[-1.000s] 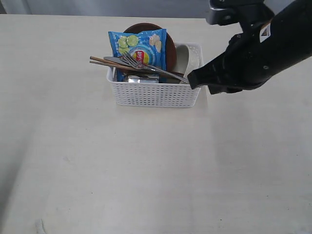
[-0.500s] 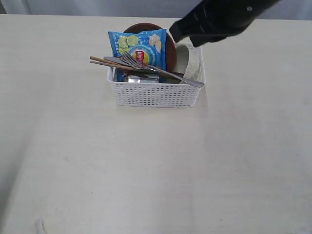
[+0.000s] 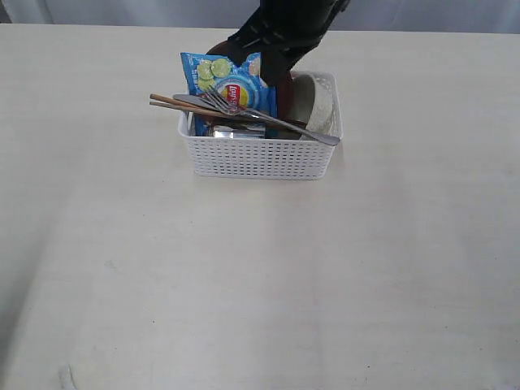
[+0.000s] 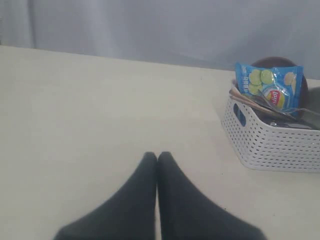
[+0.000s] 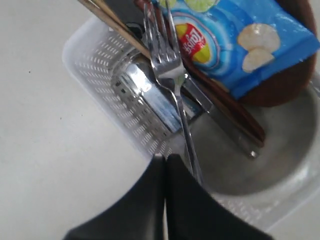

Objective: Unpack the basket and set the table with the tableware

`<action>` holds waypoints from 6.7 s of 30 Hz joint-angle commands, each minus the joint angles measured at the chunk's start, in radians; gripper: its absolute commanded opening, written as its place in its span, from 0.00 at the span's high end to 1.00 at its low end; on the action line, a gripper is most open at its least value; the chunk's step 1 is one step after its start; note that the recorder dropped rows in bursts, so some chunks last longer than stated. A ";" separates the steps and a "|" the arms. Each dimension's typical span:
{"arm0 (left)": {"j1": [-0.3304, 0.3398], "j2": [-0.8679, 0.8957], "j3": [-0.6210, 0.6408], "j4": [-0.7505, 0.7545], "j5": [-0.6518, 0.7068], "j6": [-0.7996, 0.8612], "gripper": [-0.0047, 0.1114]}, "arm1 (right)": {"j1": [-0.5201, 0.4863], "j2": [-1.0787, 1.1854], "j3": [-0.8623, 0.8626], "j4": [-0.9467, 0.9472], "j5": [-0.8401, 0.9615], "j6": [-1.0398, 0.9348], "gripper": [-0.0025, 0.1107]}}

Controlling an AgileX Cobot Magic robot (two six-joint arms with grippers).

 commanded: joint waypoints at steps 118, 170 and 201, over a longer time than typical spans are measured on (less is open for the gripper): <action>0.001 -0.004 0.003 -0.012 -0.011 0.001 0.96 | 0.436 0.173 0.247 -0.198 -0.501 1.277 0.98; 0.001 -0.004 0.003 -0.012 -0.011 0.001 0.96 | 0.392 0.190 0.245 -0.203 -0.600 1.232 0.69; 0.001 -0.004 0.003 -0.011 -0.011 0.001 0.96 | 0.106 -0.140 0.245 -0.169 -0.269 -0.068 0.69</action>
